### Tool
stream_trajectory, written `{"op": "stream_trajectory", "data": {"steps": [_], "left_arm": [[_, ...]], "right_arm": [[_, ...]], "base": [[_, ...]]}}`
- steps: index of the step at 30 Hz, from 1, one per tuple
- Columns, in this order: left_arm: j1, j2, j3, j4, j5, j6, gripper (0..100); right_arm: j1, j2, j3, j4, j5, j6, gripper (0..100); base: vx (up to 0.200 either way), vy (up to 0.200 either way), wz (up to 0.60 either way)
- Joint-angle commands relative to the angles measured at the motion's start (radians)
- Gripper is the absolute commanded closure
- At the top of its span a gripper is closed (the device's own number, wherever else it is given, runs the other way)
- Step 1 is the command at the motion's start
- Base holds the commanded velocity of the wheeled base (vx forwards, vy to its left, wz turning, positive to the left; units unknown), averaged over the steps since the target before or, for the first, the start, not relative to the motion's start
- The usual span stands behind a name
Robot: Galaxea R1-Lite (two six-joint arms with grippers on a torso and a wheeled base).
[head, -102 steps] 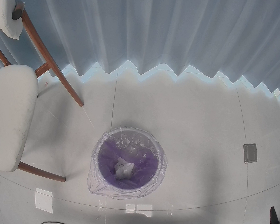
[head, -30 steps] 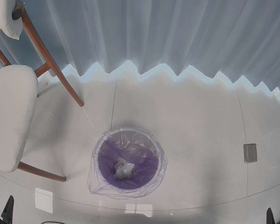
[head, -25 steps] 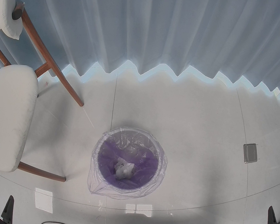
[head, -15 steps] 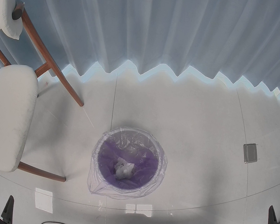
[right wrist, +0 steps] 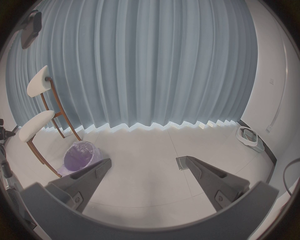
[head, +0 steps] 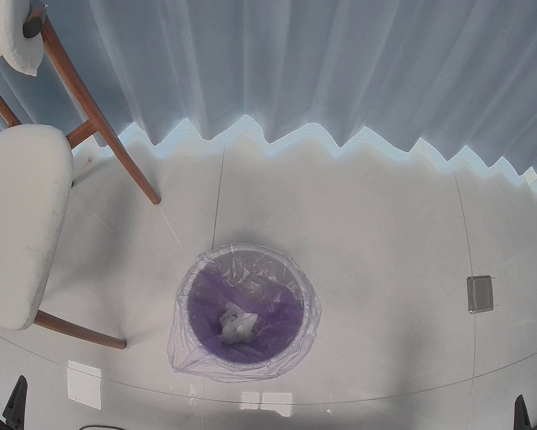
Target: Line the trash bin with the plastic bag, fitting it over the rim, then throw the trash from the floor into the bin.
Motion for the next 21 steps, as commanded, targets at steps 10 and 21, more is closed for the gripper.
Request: {"op": "stream_trajectory", "data": {"steps": [10, 21], "left_arm": [[0.001, -0.016, 0.018, 0.000, 0.000, 0.003, 0], [0.001, -0.016, 0.018, 0.000, 0.000, 0.003, 0]], "right_arm": [[0.000, -0.013, 0.017, 0.000, 0.000, 0.000, 0], [0.000, -0.013, 0.017, 0.000, 0.000, 0.000, 0]], "base": [[0.000, 0.000, 0.00], [0.000, 0.000, 0.00]]}}
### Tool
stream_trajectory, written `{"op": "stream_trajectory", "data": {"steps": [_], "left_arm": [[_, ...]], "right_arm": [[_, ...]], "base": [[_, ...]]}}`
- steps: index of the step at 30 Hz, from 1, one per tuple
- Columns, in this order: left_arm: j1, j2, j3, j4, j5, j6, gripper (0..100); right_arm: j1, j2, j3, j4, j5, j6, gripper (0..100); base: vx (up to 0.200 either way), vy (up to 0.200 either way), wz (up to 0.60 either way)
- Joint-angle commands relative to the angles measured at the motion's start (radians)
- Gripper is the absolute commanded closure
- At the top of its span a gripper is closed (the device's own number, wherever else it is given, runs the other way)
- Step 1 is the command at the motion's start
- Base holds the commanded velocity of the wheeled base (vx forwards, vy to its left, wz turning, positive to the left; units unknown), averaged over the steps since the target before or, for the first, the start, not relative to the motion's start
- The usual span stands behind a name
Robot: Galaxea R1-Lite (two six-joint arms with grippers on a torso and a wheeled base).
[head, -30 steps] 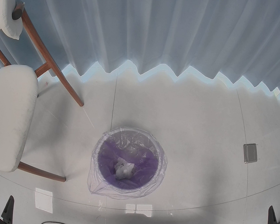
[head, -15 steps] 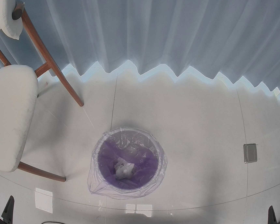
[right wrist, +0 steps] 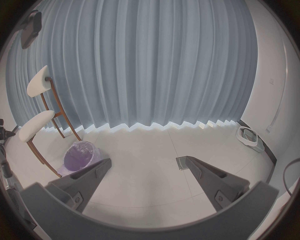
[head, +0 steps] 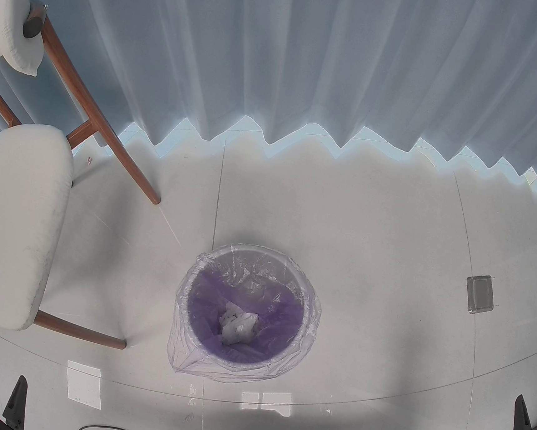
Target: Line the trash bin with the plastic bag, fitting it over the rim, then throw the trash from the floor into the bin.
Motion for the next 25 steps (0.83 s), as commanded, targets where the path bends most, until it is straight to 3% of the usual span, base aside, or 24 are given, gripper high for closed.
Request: {"op": "stream_trajectory", "data": {"steps": [1, 25], "left_arm": [[0.000, -0.016, 0.017, 0.000, 0.000, 0.000, 0], [0.000, -0.016, 0.017, 0.000, 0.000, 0.000, 0]], "right_arm": [[0.000, -0.014, 0.018, 0.000, 0.000, 0.000, 0], [0.000, -0.014, 0.018, 0.000, 0.026, -0.005, 0]], "base": [[0.000, 0.000, 0.00], [0.000, 0.000, 0.00]]}}
